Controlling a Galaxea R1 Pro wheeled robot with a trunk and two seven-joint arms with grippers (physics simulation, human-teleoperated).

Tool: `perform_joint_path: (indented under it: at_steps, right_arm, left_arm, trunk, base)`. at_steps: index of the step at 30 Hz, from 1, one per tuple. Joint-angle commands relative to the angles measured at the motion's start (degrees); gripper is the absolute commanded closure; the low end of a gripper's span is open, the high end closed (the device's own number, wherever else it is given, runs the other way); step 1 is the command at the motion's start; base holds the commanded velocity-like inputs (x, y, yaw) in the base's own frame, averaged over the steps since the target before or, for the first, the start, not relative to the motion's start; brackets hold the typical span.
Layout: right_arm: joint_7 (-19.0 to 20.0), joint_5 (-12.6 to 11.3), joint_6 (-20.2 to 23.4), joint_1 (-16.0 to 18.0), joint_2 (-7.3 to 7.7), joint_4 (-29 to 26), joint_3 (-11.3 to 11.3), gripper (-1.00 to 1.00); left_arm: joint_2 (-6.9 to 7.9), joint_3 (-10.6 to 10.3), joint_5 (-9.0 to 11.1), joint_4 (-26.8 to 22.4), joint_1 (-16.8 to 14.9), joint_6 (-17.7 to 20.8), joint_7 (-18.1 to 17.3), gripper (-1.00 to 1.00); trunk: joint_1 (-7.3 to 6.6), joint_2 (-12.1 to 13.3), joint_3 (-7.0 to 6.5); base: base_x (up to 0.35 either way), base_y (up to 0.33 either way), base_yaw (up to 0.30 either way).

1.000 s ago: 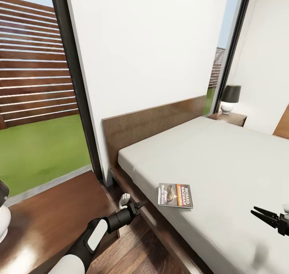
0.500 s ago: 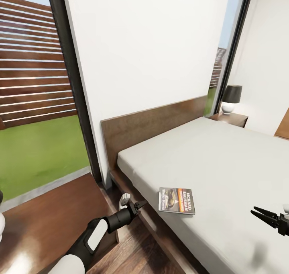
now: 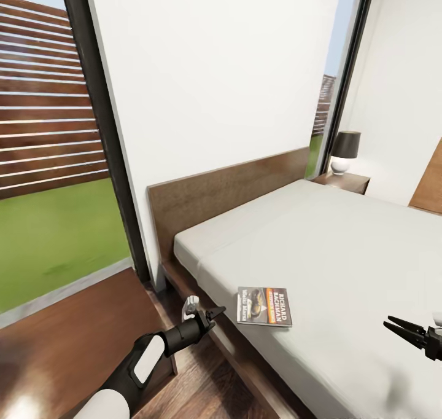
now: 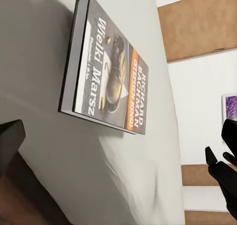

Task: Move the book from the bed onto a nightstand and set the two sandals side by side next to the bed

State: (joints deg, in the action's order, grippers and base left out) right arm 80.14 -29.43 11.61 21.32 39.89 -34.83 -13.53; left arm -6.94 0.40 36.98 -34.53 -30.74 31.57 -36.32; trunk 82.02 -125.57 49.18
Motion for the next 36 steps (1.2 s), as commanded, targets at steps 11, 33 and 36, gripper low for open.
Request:
perform_joint_path:
  at_steps: [11,33,36]
  right_arm:
    - [0.21,-0.19,0.61,0.03,0.01,0.02,-0.01,-1.0]
    - [0.28,-0.19,0.61,0.03,0.01,0.02,-0.01,-1.0]
    - [0.28,-0.19,0.61,0.03,0.01,0.02,-0.01,-1.0]
  left_arm:
    - [-0.01,0.04,0.38,0.08,-0.02,0.42,0.02,-1.0]
    - [0.22,0.09,0.39,0.16,-0.02,0.42,-0.19,-1.0]
    - [0.4,0.18,0.44,0.18,-0.02,0.42,-0.44,-1.0]
  trunk:
    - [-0.01,-0.02,-0.05]
    - [-0.01,-0.02,-0.34]
    - [-0.01,-0.02,-0.34]
  base:
    - [0.0,0.0,-0.037]
    - [0.0,0.0,-0.061]
    - [0.0,0.0,0.0]
